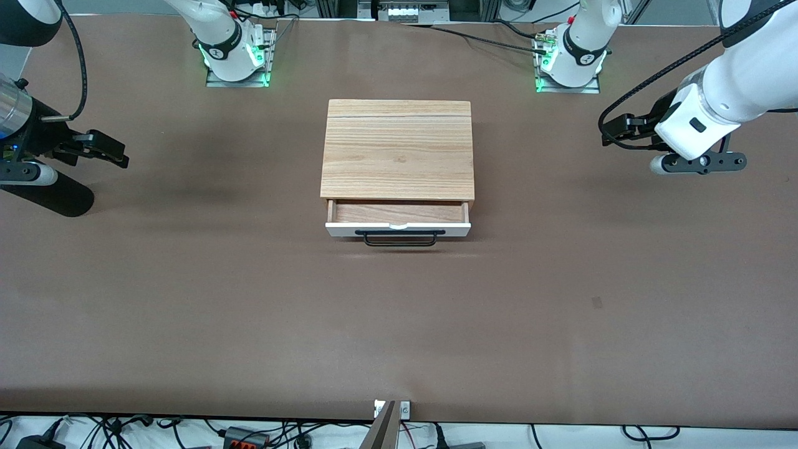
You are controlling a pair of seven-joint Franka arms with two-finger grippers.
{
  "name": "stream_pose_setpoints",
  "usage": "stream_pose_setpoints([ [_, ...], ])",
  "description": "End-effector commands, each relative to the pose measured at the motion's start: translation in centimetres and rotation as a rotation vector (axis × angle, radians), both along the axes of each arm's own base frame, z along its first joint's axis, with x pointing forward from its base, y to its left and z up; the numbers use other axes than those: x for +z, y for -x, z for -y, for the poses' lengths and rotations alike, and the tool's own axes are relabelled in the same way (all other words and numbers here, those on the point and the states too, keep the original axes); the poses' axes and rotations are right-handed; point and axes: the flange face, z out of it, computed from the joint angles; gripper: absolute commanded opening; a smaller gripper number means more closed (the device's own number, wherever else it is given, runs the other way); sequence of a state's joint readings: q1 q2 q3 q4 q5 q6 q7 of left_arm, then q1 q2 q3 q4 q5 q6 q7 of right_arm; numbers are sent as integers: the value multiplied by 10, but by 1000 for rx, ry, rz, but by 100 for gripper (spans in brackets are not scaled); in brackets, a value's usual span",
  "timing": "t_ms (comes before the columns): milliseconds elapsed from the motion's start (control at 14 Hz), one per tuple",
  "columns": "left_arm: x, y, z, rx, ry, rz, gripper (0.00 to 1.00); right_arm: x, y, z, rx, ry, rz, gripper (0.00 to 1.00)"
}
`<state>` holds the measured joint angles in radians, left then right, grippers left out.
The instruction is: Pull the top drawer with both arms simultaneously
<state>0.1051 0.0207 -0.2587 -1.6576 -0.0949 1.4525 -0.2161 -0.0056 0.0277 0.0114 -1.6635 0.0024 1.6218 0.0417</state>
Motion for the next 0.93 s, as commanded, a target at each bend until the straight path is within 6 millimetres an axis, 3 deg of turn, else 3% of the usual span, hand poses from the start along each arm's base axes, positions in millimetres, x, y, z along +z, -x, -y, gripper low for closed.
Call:
stream_pose_setpoints([
  [0, 1, 2, -5, -49, -4, 12, 100, 7, 1, -6, -11, -10, -5, 100],
  [643, -8, -6, -38, -79, 47, -5, 100, 7, 2, -7, -9, -7, -5, 100],
  [857, -11, -7, -39, -80, 50, -8, 100, 7, 2, -7, -9, -7, -5, 100],
])
